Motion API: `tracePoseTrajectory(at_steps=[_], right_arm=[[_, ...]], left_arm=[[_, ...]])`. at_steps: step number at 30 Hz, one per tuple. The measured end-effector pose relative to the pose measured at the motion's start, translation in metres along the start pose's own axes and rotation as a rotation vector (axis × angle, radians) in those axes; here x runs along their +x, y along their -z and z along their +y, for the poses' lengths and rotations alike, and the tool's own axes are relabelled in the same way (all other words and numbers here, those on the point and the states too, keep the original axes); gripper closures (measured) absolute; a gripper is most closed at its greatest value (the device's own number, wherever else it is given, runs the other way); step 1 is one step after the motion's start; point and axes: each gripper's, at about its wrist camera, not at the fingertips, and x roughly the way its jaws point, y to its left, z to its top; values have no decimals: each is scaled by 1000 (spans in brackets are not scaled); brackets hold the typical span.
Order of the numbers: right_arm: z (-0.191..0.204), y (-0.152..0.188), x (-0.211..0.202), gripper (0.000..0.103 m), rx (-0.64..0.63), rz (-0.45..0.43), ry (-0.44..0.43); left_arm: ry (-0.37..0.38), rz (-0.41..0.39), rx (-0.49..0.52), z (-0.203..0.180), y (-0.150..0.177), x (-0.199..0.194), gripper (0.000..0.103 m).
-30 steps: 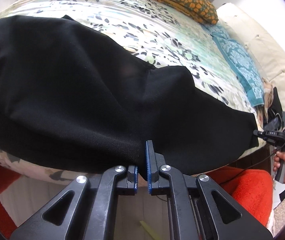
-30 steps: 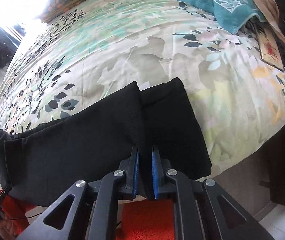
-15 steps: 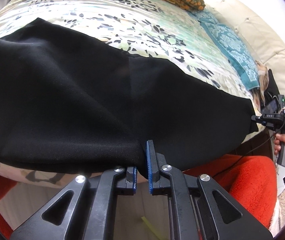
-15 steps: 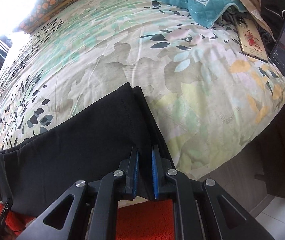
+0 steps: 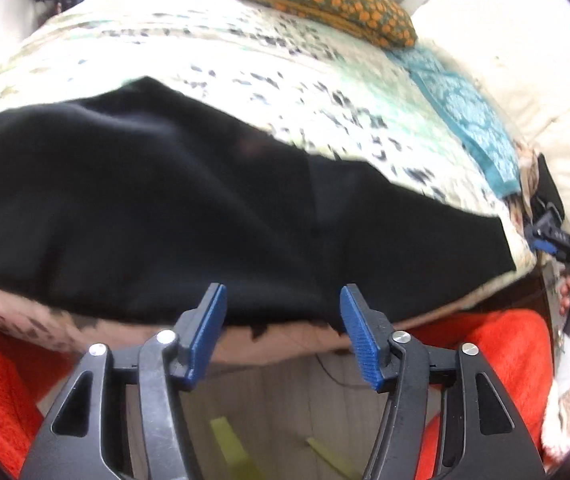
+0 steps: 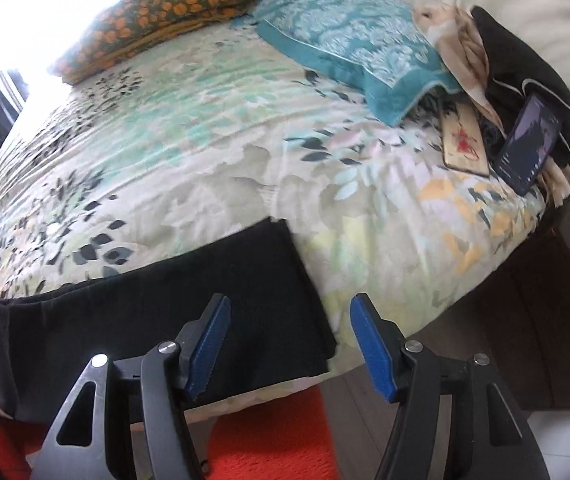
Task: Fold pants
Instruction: 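Open both grippers and release the folded trousers onto the bed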
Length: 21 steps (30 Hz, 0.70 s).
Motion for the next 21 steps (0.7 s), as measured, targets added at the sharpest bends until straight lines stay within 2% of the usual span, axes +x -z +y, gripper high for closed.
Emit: tracePoseTrajectory(at_steps=[1,2,4,5,6,7,8,10,14,15,16,18,21], right_arm=[[18,2,-7,31,-20,-11,-35],[38,6,-11,30,-44,-15,-78],[87,17,-10,30,-94,-9,-175],[112,23,-6,30,-114,-3,-224],[136,30,0,30,-134,5,-273],[160,38,7,30,-152,19,-311],[182,47,16,30,-172,44,-342],[220,68,35,30,-215,110,-381],[260,106,63,28,-335,198,-335],[265,110,63,27,-374,181,-309],[270,112,62,26,-407,179,-286],[281,108,55,26,-426,171,-251],[309,101,32,26,-504,86,-274]], left_arm=[[-28,-34,-15,10,-10,1,26],[-71,-62,-18,20,-19,5,26],[-214,-92,25,42,-31,22,28],[-294,-66,45,54,-34,33,30],[-367,4,53,68,-33,47,39],[-407,88,47,82,-29,57,41],[-380,77,42,88,-24,51,41],[-460,87,65,87,-15,38,41],[-400,50,4,90,-8,14,42],[-380,13,-7,91,-12,7,40],[-372,-24,-2,91,-18,3,35],[-396,-75,34,93,-31,4,25],[-441,-73,67,105,-43,19,25]])
